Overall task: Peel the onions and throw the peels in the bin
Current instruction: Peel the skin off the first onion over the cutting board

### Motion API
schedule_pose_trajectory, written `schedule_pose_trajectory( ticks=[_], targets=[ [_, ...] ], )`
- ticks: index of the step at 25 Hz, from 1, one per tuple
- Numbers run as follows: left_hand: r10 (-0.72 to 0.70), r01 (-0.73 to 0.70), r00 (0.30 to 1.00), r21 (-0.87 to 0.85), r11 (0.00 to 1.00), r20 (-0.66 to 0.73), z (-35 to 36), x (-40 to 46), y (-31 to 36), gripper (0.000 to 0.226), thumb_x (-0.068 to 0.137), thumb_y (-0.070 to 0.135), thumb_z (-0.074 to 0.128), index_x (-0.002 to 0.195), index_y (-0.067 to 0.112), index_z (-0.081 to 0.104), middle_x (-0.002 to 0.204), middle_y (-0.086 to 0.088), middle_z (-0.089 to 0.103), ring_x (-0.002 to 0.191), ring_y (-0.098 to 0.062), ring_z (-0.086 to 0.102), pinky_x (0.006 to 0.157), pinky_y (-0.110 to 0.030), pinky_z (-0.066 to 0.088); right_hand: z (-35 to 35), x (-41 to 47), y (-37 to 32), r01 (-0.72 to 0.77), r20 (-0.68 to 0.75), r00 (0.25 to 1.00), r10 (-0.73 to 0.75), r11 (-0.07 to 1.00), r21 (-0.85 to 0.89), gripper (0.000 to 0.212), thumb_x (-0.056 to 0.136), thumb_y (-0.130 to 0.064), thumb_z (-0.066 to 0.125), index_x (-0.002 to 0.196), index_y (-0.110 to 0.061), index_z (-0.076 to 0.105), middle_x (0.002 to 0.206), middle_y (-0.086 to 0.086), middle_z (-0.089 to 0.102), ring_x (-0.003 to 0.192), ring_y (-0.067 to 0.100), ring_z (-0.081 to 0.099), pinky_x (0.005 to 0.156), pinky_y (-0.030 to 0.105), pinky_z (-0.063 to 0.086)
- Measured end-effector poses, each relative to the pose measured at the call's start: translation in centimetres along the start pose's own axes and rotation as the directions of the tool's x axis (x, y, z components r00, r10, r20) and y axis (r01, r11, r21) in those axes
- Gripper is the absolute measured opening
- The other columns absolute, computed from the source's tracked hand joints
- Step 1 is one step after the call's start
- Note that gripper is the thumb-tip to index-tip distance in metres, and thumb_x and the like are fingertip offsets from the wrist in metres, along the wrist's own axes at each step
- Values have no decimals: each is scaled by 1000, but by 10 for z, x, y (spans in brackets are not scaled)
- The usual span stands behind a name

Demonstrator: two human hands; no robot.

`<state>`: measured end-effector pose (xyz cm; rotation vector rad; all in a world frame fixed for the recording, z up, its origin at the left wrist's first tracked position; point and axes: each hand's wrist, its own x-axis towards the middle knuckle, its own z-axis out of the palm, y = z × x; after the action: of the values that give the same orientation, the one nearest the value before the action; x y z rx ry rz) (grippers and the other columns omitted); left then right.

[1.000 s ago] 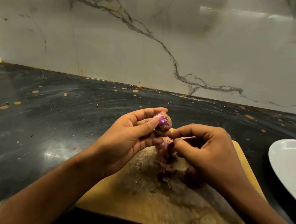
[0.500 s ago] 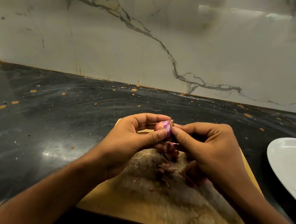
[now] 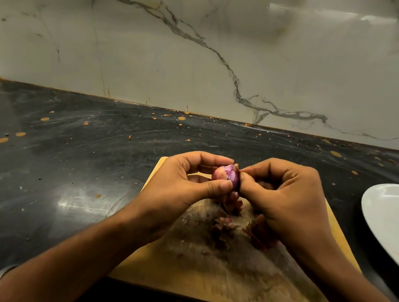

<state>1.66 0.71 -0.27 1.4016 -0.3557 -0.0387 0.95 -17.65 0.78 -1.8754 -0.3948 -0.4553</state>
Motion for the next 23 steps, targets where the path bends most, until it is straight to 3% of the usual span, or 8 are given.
schedule_pose_trajectory(
  ticks=[4, 7, 11, 18, 23],
  targets=[
    [-59, 66, 997, -130, 989, 57, -1, 0, 7, 42, 76, 10, 71, 118, 9, 67, 111, -16, 73, 93, -25, 73, 77, -25, 58, 4, 2, 1, -23, -62, 998, 25, 999, 33, 9, 83, -8, 75, 78, -15, 76, 57, -10, 67, 47, 2, 59, 47, 12, 43],
    [-99, 123, 988, -220, 968, 118, -2, 2, 10, 43, 86, 8, 60, 129, 7, 59, 119, -20, 69, 106, -30, 70, 87, -34, 59, 2, 4, 2, -110, -86, 989, 120, 987, 116, 9, 83, -6, 74, 78, -13, 74, 67, 2, 73, 58, 12, 68, 54, 23, 49],
    [-118, 139, 988, -237, 962, 100, -3, 2, 9, 41, 87, 9, 59, 127, 7, 60, 122, -19, 68, 111, -31, 68, 89, -32, 58, -1, 4, -1, -131, -43, 989, 139, 981, 141, 9, 85, -5, 72, 90, -13, 74, 82, 3, 77, 73, 17, 75, 59, 20, 55],
    [-63, 69, 996, -92, 993, 63, -3, 0, 6, 43, 74, 11, 72, 117, 10, 68, 115, -16, 70, 100, -28, 71, 85, -31, 59, 3, -1, -10, -61, 42, 997, 59, 997, 50, 29, 76, -40, 74, 100, -24, 79, 87, -8, 78, 83, 7, 74, 71, 26, 60],
    [-34, 34, 999, -2, 999, 18, -5, 0, 6, 42, 68, 10, 78, 109, 13, 71, 108, -9, 74, 94, -22, 72, 81, -27, 58, 1, 0, -5, -46, 67, 997, 44, 999, 30, 16, 87, -25, 73, 100, -21, 80, 90, -8, 79, 88, 6, 74, 75, 32, 60]
  ],
)
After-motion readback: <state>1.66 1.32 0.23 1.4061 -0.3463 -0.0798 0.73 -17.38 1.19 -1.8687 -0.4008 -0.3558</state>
